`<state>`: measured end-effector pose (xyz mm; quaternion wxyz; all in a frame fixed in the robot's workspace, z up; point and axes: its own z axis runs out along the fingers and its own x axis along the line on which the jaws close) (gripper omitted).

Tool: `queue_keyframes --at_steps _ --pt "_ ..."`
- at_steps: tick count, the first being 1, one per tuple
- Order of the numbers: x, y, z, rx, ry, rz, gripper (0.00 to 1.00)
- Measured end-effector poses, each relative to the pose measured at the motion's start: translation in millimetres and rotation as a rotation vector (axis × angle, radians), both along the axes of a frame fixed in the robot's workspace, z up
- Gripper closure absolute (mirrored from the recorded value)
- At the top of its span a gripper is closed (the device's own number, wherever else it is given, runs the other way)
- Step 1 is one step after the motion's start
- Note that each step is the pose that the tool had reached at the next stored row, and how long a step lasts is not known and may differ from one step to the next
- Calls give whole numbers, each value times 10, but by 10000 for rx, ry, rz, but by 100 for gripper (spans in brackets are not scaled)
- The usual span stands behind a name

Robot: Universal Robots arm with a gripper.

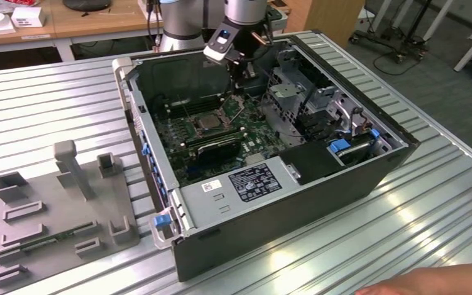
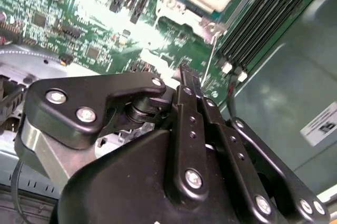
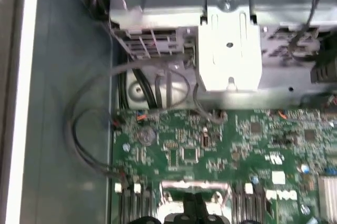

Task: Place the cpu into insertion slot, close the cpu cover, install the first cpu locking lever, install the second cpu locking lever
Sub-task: 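Close the cpu cover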

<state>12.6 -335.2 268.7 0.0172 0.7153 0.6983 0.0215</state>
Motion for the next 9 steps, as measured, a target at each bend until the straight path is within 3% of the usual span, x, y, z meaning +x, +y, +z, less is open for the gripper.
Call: queue_keyframes --at_steps 9 --pt "186 0 -2 2 -1 -2 89"
